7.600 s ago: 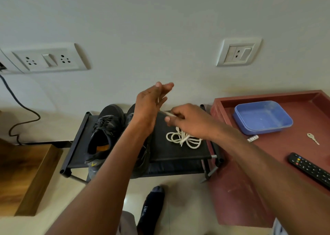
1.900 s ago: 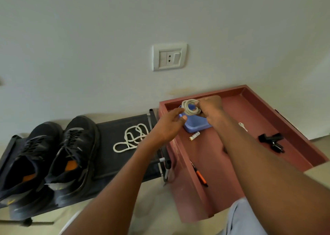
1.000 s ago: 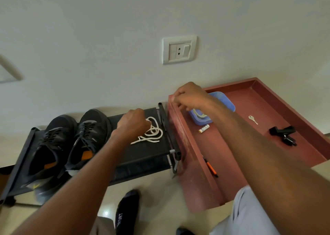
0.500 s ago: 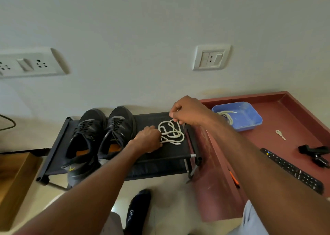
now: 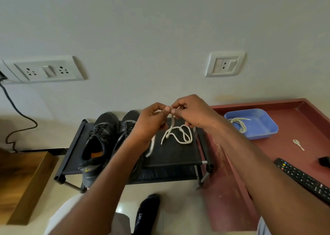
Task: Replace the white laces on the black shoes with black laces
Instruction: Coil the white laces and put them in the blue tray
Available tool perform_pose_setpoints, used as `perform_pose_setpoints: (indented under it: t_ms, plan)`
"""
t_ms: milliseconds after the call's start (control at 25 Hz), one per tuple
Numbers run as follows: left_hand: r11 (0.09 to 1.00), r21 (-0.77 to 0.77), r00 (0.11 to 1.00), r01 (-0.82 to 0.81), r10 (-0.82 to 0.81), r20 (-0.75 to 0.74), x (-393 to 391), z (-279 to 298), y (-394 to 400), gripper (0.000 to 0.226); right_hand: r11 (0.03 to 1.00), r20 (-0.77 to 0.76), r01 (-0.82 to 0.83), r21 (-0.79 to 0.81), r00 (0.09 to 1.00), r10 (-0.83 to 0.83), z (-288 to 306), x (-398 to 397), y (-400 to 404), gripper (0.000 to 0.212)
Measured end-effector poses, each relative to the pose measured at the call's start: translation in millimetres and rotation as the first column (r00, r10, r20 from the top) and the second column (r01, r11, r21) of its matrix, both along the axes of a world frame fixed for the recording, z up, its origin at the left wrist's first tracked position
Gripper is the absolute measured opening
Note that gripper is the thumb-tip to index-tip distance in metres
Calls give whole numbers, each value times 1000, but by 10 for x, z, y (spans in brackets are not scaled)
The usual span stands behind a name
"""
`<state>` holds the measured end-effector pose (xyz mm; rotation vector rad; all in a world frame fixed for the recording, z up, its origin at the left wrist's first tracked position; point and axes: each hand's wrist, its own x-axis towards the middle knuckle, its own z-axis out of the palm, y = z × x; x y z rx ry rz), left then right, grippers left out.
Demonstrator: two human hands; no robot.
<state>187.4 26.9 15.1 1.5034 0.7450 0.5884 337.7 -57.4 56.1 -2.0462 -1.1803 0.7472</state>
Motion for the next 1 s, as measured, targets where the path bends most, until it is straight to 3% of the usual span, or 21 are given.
perform_pose_setpoints:
  t_ms: [120,200,240,320,400,440,560,640,760,800,880,960,1000]
  plan:
    - [999,27,991,29,-26,-134,27,61,180,36,977,190,178,115,962,-197,-8,143,17,13]
    - [995,78,968,70,-48,-247,24,59,311,38,894,325,402,197,834,-447,8,323,-3,14]
    - [995,72,963,68,-47,-265,30,49,354,39,874,391,444,198,782,-485,-5,407,-6,15]
    - [997,1,971,78,-76,-226,61,48,365,41,946,431,304,112,843,-322,-55,416,16,34]
    - [986,-99,977,133,-147,-151,112,85,308,42,998,299,26,52,953,-41,-98,277,79,62]
    - [976,-146,976,159,-178,-126,131,108,291,43,995,243,-74,60,968,58,-104,204,108,65]
    - [922,-294,962,250,-272,-34,109,187,280,48,981,158,-150,126,979,129,-125,139,151,35]
    - [863,-385,944,327,-313,102,87,221,275,50,975,48,-149,164,989,143,-109,162,120,12]
    - [695,-567,876,442,-199,439,78,263,261,46,970,-174,-87,229,976,129,-50,106,122,23]
    - [621,-602,828,502,-142,543,78,275,260,44,973,-176,-82,215,977,121,-52,67,139,28]
    - [548,-607,755,576,-70,652,101,281,263,41,977,22,-151,148,989,149,-135,14,207,30]
    - [561,-629,761,539,-4,648,161,264,252,41,975,218,-218,38,954,204,-219,-29,240,21]
    - [587,-648,780,486,43,624,201,261,243,41,974,245,-225,-1,945,218,-231,-37,248,20]
